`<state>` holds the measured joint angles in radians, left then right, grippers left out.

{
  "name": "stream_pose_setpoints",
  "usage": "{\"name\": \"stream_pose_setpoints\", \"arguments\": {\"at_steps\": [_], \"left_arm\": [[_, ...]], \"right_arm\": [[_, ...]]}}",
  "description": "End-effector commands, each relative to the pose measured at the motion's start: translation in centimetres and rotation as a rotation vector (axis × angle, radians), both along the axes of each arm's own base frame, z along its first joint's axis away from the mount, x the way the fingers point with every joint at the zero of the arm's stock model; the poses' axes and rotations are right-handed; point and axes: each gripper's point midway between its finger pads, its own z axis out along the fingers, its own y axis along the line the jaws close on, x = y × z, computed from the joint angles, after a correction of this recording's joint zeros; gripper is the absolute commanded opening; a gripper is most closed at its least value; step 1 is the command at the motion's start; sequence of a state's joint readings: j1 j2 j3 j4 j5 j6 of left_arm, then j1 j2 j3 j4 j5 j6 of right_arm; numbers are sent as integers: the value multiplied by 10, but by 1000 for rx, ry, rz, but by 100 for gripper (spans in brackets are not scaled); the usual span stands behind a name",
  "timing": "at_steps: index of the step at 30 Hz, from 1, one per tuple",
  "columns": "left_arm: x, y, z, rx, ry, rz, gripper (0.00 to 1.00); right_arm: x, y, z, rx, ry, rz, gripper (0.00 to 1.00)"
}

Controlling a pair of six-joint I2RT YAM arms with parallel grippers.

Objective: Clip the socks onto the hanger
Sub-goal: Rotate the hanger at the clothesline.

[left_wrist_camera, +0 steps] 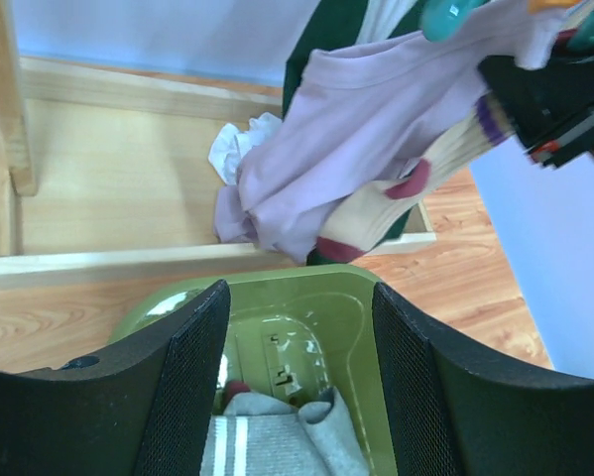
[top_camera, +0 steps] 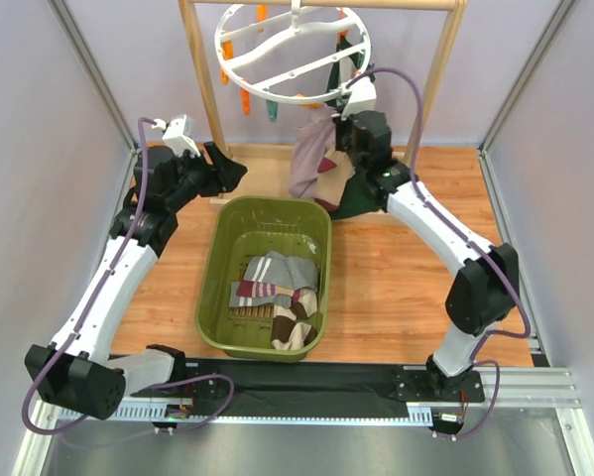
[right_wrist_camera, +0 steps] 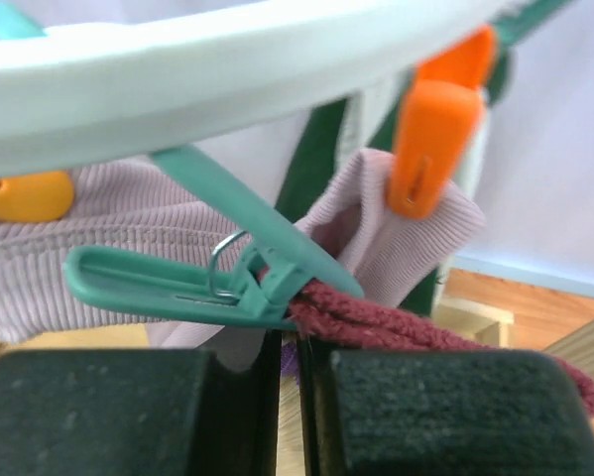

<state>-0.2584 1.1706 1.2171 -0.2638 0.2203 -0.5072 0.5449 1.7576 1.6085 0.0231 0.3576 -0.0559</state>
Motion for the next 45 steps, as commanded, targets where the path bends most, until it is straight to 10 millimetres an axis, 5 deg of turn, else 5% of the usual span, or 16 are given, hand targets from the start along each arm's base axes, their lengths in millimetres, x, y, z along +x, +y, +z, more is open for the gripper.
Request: {"name": "stream_pose_setpoints", "arguments": {"at_steps": [1,5,12,20,23,27,32,37,38,39,45], "left_arm": [[3,-10,29,-75,-62,-49,66],[7,-20,39,-121,-82,-92,66],[26,-38,74,-144,-204,-186,65],[62,-49,106,-211,-384,-314,57],[70,-53,106,-214,-432,-334,57],[73,-58,109,-221,-479,-376,57],[72,-62,118,-209,-526,-404,57],[76,-65,102,-226,-487,-411,57],[75,-66,100,-235,-495,-426,57],[80,-67,93,-234,-471,-424,57],[86,-71,95,-226,-489,-449,57]], "right_arm": [[-7,-33,24,56,4,52,7],[-2,-56,26,92,40,130,9],[-10,-40,22,135,109,332,29],[-15,-29,17,218,155,373,35],[-16,-30,14,218,169,368,46],[-28,-37,19,215,199,345,72],[-58,-36,39,277,196,383,86],[-102,-13,90,468,116,567,81],[-114,0,85,511,146,656,79],[-127,16,103,573,98,753,72],[-138,71,115,609,102,912,46]]}}
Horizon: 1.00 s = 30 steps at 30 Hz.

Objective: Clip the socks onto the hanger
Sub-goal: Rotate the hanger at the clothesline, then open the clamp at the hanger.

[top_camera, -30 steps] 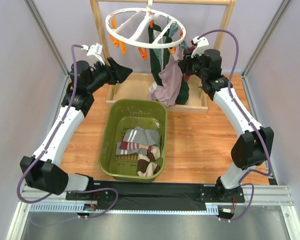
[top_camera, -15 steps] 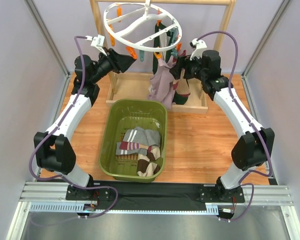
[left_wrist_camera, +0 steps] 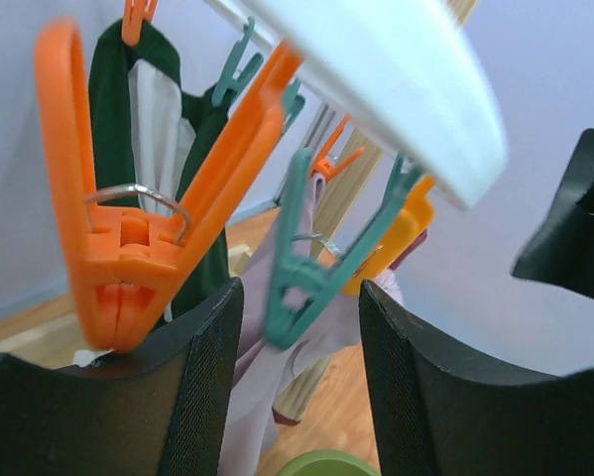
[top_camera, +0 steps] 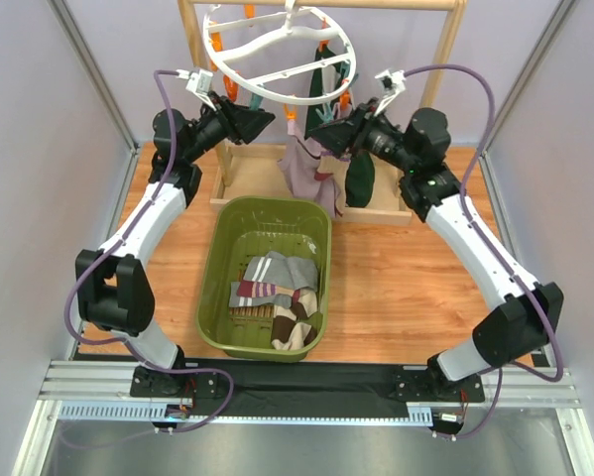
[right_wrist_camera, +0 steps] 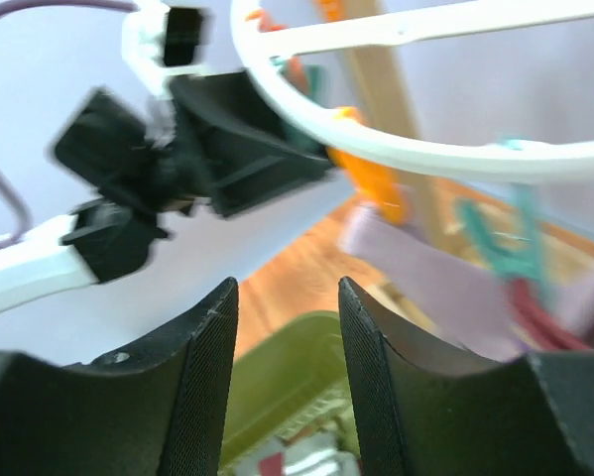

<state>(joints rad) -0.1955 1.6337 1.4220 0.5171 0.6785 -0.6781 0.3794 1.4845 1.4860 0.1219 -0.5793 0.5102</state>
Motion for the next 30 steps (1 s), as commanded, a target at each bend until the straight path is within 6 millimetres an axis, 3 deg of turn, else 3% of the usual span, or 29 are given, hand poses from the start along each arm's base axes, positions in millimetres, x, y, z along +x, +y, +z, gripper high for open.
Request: {"name": "stream_pose_setpoints", "arguments": {"at_steps": [1,8,11,12,13,14,16,20,24,30], "left_arm": [[-6,-5,23,-4,-107,-45,57],[-6,-3,23,13,-129,-34,52],[-7,5,16,88,-102,-14,53],[-6,10,12,116,-85,9,55],[0,21,-8,156,20,65,57],[-2,30,0,208,-12,111,58],[0,50,-17,269,86,205,59],[-19,69,-6,323,69,254,64],[-29,89,-4,340,76,310,64],[-31,118,-11,314,100,348,66]], "right_arm": [[-14,40,12,63,-8,150,46],[-2,53,-8,58,48,164,45],[2,58,-16,58,54,170,50],[3,59,-15,63,44,171,56],[1,64,-13,67,36,182,60],[2,67,-12,71,35,180,62],[3,76,-11,81,32,161,66],[4,87,-3,90,-2,96,68],[3,101,1,91,-27,50,77],[27,122,-9,168,-34,-37,83]]}}
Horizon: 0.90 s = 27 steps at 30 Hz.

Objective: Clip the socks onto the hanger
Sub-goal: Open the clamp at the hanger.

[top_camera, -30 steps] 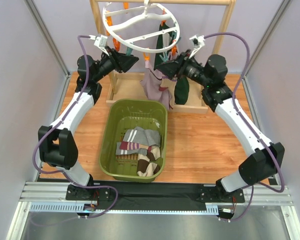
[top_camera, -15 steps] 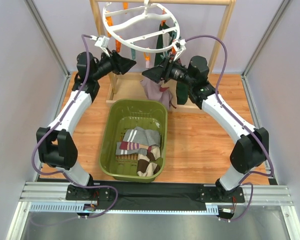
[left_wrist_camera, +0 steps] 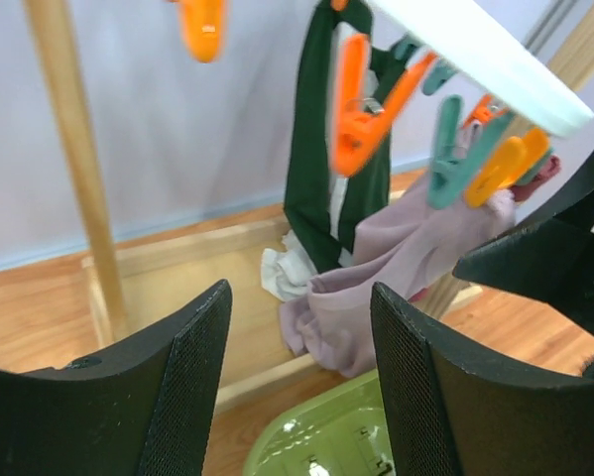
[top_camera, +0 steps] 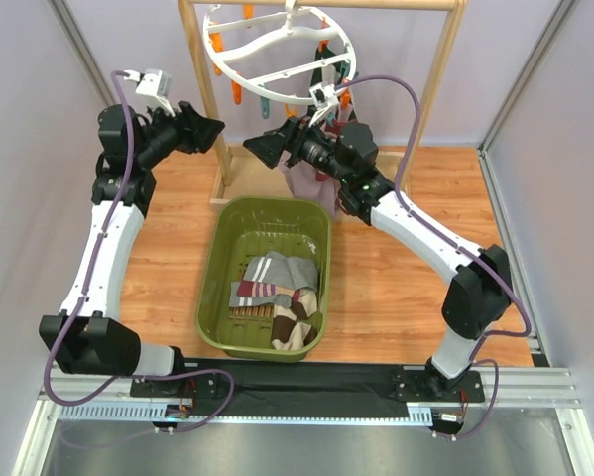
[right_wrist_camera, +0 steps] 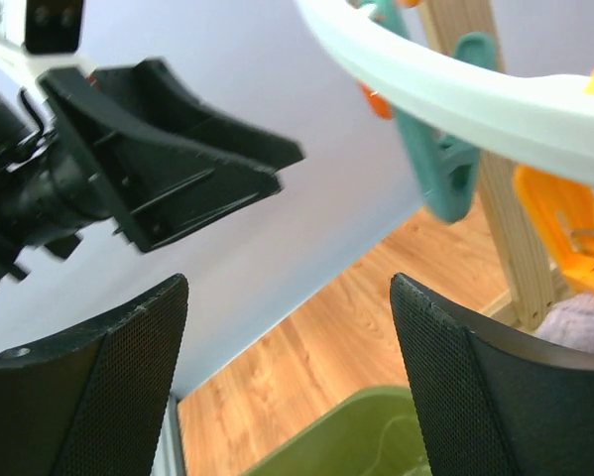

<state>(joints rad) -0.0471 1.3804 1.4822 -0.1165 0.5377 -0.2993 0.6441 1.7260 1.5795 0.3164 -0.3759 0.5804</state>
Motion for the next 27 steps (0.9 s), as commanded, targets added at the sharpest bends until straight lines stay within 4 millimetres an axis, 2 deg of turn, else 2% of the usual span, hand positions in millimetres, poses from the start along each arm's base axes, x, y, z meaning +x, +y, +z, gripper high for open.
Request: {"name": "stream_pose_setpoints", "arguments": {"at_steps": [1,3,4,5,9,10,13,16,17,18,20,27], "left_arm": [[-4,17,-8,-7,14,13,66],[-7,27,-9,-20,10,27,66],[-9,28,-9,-29,4,18,66],[-12,29,-6,-31,-5,16,66],[-14,32,-2,-43,-23,3,66],[-14,32,-4,-47,-20,-2,66],[-14,32,0,-68,-36,-25,66],[-14,31,-1,-85,-38,-43,66],[-14,32,-1,-89,-37,-42,66],[-13,33,-2,-93,-35,-42,66],[-13,32,-2,-99,-35,-48,66],[-15,33,-1,-105,-45,-60,66]], "right_arm": [[30,4,14,84,-67,-151,84],[41,13,5,89,-74,-163,85],[44,15,10,103,-88,-172,85],[51,19,3,99,-87,-184,85],[63,20,4,107,-149,-232,82],[66,21,-1,108,-153,-241,81],[66,22,4,125,-199,-237,72],[61,19,7,137,-233,-234,71],[58,14,16,162,-255,-243,70],[58,13,11,161,-253,-251,70],[55,8,20,194,-282,-266,70],[60,1,31,257,-290,-303,65]]}}
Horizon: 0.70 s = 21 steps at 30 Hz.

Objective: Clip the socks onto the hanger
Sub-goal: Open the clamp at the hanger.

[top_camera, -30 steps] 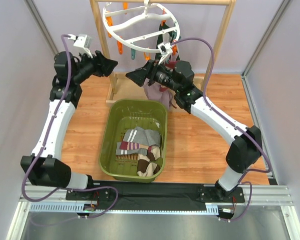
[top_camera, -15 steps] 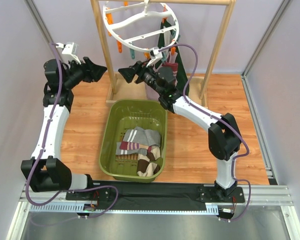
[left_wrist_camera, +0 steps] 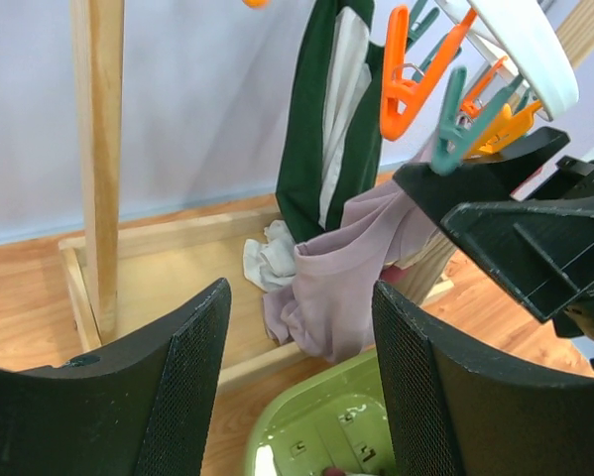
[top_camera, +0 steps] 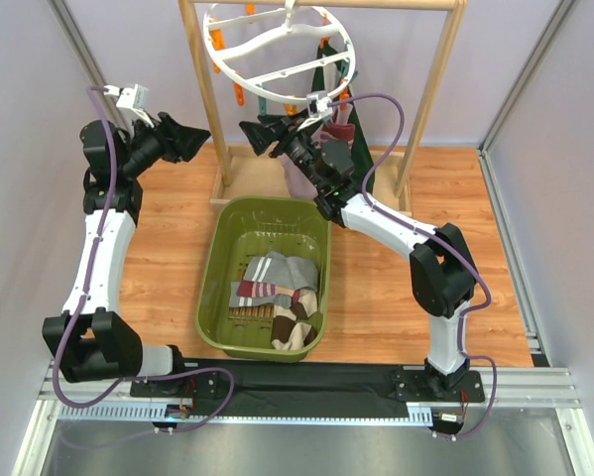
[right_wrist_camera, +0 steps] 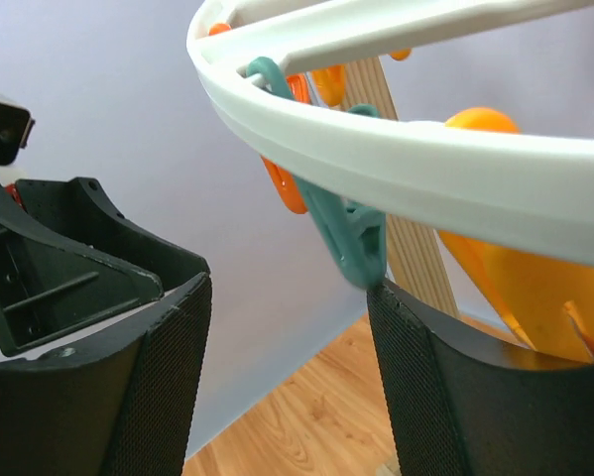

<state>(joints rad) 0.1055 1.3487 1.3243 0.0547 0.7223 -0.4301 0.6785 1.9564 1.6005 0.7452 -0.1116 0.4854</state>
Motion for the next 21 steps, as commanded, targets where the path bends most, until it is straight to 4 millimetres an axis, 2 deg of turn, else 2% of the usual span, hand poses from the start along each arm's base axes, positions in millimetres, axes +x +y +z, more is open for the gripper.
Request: {"name": "stream_pose_setpoints", "arguments": {"at_steps": [1,6,8,16,18,21], "left_arm": [[-9,-1,20,-1,-76,-25,66],[-8,-1,20,-26,-75,-44,66],[-9,-1,20,-33,-77,-54,66],[-10,-2,19,-32,-78,-62,66],[-9,-1,19,-33,-77,-61,66],[-9,0,19,-34,-78,-59,66]], "right_arm": [[-9,-19,46,106,-116,-56,65],[-15,-19,56,110,-137,-40,61],[-12,-19,55,110,-135,-40,58],[-1,-25,62,172,-138,-50,60],[-2,-26,70,196,-146,-47,59],[2,-23,68,199,-138,-46,55]]}}
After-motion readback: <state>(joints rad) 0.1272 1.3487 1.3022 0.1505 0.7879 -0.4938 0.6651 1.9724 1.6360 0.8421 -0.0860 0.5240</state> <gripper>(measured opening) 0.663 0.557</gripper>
